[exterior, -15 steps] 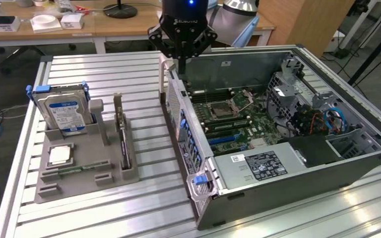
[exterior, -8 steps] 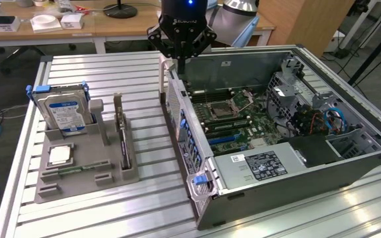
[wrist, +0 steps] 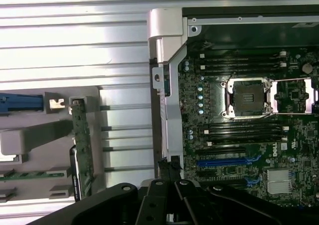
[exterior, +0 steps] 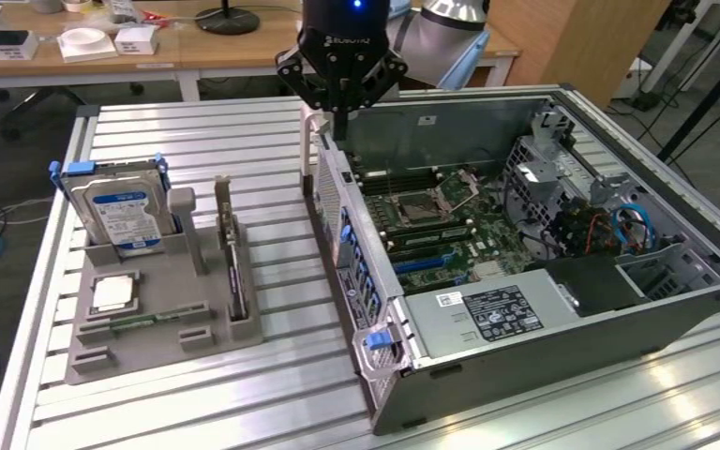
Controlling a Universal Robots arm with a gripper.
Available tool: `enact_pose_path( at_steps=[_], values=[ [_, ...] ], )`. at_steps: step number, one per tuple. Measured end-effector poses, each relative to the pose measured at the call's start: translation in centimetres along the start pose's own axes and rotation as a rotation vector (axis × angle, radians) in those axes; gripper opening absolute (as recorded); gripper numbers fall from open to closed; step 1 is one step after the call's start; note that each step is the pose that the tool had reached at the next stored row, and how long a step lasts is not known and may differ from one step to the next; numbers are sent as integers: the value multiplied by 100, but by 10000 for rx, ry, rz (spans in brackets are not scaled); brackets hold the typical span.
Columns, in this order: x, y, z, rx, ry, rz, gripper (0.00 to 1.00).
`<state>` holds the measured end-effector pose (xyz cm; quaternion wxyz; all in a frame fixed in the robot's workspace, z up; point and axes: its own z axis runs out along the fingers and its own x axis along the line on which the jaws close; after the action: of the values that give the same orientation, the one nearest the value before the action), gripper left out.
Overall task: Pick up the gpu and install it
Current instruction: 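Reach for the gpu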
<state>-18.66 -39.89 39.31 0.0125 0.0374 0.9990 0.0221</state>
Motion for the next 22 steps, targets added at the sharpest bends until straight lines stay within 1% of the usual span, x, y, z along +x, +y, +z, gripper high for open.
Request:
enact_pose_path(
  at_steps=[22],
  values=[
    [61,-4,-1,0,-1,1,11]
  ],
)
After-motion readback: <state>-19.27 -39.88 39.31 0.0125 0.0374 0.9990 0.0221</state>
